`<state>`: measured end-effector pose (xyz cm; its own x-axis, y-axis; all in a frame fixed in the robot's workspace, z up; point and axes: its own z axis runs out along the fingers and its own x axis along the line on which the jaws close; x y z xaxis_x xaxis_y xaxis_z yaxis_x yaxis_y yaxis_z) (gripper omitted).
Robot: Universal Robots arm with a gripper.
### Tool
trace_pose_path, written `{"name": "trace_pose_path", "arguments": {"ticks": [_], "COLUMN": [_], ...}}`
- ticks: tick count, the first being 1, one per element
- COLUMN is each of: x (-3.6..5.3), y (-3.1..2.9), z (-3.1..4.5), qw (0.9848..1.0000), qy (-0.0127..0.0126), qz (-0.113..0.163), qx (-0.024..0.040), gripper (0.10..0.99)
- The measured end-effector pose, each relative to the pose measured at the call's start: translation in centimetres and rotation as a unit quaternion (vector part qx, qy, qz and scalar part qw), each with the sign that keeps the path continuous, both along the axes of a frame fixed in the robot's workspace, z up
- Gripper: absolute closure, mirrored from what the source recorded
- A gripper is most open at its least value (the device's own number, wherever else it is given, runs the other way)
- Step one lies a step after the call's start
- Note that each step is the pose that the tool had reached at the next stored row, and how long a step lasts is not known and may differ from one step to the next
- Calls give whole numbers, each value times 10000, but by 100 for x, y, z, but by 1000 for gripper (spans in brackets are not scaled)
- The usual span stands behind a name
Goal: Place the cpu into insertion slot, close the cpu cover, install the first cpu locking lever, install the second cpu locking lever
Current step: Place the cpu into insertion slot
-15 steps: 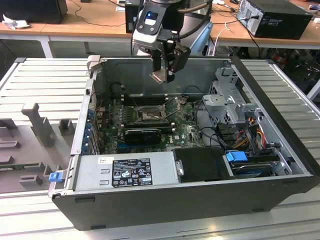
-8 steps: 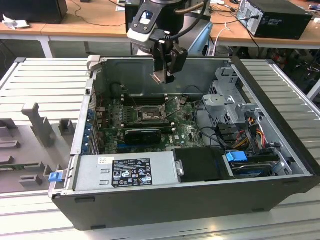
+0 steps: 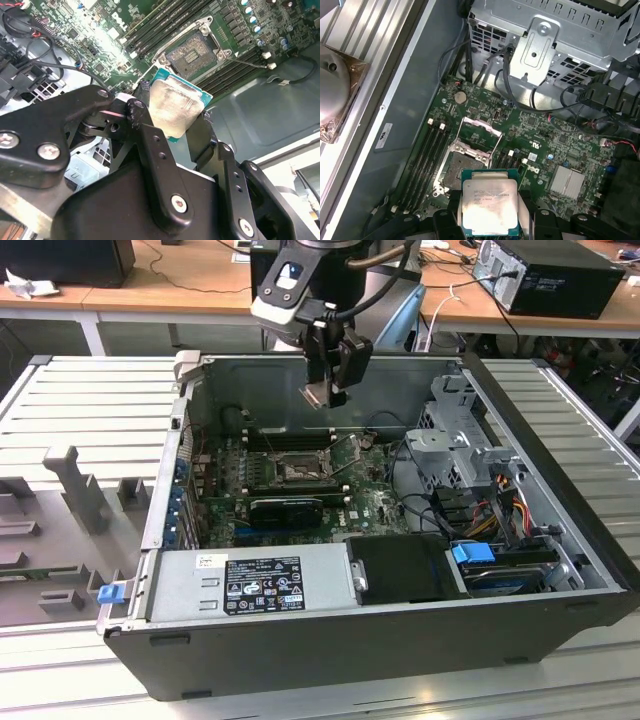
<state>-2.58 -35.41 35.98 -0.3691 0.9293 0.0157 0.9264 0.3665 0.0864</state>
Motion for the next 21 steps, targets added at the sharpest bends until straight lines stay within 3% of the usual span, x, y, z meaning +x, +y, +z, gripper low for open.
{"name": "trace_pose_path", "arguments": {"ticks": [6, 10, 13, 18, 21], "x": [-3, -3, -8, -33, -36], "y": [0, 0, 0, 0, 0], "z": [-3, -7, -16, -30, -41], "qw": [10000, 9996, 9980, 9968, 9951], "qy": [0, 0, 0, 0, 0], "qz": [-57, -270, -632, -796, -987], "qx": [0, 1, 0, 0, 0], "gripper": [553, 553, 553, 553, 553]}}
